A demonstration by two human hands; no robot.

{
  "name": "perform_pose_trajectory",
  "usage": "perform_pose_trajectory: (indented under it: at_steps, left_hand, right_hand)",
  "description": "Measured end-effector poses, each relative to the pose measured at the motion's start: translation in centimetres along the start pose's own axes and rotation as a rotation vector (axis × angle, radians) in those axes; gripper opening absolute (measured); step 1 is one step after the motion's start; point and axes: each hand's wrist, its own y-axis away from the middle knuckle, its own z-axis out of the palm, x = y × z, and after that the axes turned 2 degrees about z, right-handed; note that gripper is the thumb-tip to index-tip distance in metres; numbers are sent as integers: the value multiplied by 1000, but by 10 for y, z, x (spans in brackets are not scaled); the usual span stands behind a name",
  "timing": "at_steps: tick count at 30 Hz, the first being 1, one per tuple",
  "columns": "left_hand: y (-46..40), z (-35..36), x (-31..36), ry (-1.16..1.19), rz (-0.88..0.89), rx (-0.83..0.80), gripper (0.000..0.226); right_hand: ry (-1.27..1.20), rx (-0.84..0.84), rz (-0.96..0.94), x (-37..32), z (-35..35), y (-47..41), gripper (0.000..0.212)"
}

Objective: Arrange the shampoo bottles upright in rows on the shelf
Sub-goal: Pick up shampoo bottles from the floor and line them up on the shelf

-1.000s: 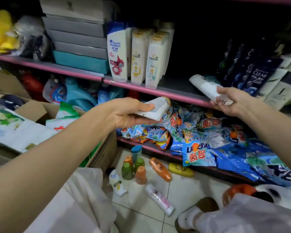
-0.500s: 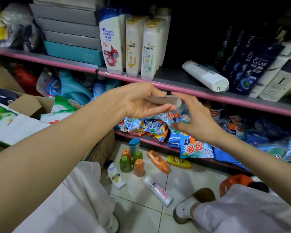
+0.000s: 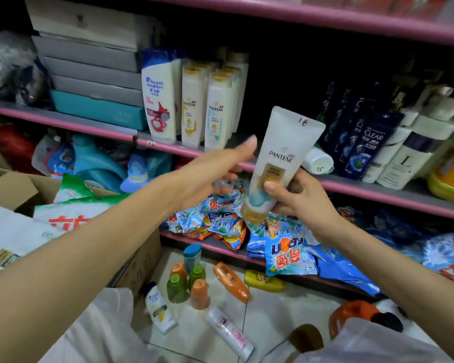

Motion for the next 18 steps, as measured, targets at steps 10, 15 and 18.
perform_pose_trajectory:
  at_steps: [10,15,18]
  left_hand:
    - [-17,28,-37,-346,162,120,36]
    - [-35,25,-31,-326,160,176,38]
    - [-52,17,-22,-319,171,246,45]
  right_hand:
    - [-181,-133,107,-25,1,-7,31]
    - [-89,-49,84,-28,1,-28,29]
    - [29,84,46,-31,0,-56,28]
